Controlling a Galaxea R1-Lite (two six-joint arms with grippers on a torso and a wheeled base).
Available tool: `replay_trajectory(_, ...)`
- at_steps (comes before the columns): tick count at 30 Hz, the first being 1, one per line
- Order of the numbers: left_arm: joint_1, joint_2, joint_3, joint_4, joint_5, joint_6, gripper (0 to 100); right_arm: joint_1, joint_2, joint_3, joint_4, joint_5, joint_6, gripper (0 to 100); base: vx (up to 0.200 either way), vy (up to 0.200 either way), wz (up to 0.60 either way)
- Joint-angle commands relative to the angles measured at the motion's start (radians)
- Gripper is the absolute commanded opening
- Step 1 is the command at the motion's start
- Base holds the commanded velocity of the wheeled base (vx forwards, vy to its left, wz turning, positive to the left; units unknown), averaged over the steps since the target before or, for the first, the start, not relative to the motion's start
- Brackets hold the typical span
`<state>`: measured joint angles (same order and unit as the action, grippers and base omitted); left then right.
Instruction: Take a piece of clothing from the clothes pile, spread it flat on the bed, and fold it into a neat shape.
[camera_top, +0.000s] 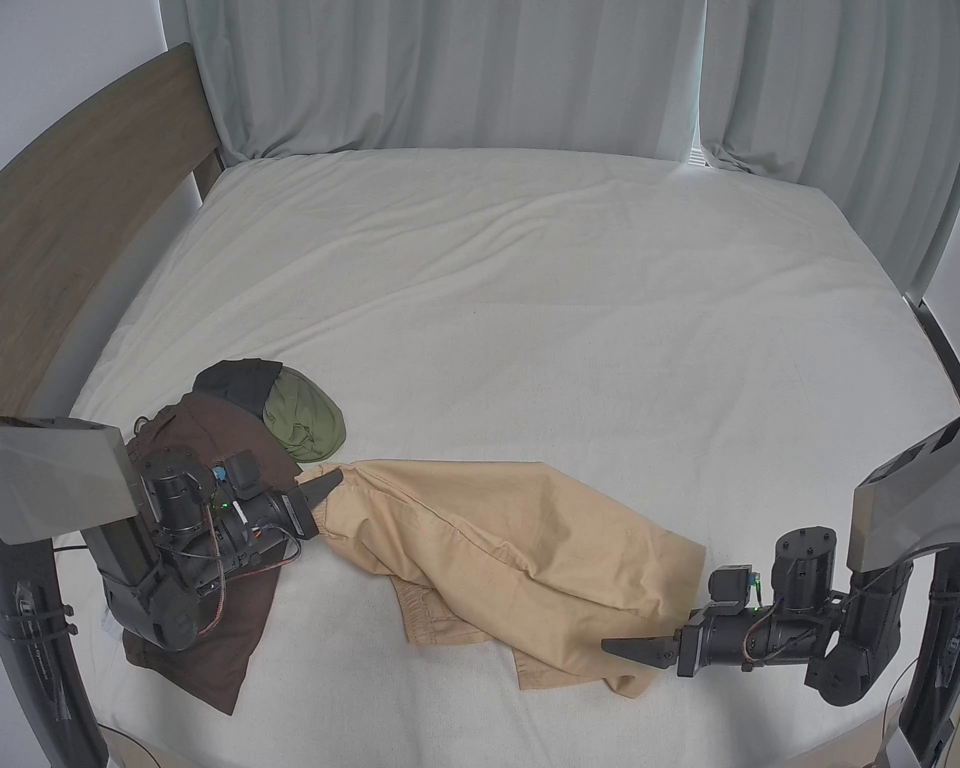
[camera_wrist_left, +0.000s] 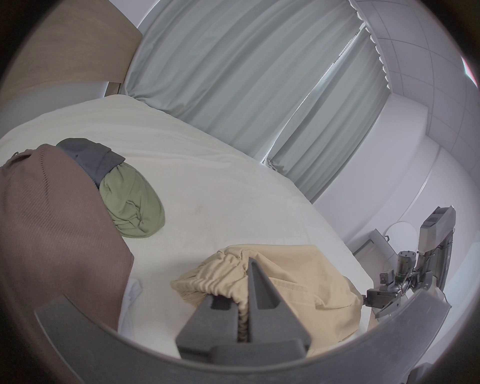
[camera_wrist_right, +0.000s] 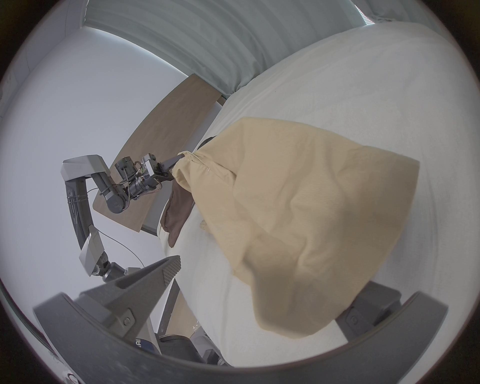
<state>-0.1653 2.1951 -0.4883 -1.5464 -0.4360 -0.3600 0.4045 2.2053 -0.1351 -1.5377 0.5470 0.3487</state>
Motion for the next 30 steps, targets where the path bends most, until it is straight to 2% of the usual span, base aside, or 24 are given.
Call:
replay_trajectory(1,0.001,-0.002,-0.001,-0.011,-0.003,-0.002,0,0.001,0.01,-0.001,-0.009,0.004,0.001,100,0.0,0.0,0.0)
replay_trajectory(2,0.001,-0.002,-0.001,-0.011,-0.003,-0.002,0,0.001,0.011,-0.001,-0.009,0.004,0.001,0,0.0,0.0,0.0)
replay_trajectory(15,-0.003,0.002,0.0,-0.011,-0.003,-0.002,0,-0.006,0.01,-0.021,-0.009,-0.001,-0.007,0,0.0,0.0,0.0)
replay_trajectory(20,-0.003,-0.003,-0.001,-0.011,-0.003,-0.002,0,-0.035,-0.018,-0.041,-0.009,-0.002,-0.02,0,0.0,0.0,0.0)
replay_trajectory(21,-0.002,-0.003,-0.009,-0.011,-0.003,-0.002,0,-0.069,-0.07,-0.064,-0.007,-0.002,-0.017,0,0.0,0.0,0.0)
replay_trajectory(23,-0.002,-0.003,-0.013,-0.011,-0.003,-0.002,0,-0.088,-0.101,-0.083,-0.006,-0.002,-0.005,0,0.0,0.0,0.0)
replay_trajectory(30,-0.002,0.0,-0.015,-0.011,-0.003,-0.002,0,-0.079,-0.096,-0.052,-0.004,0.005,0.009,0,0.0,0.0,0.0)
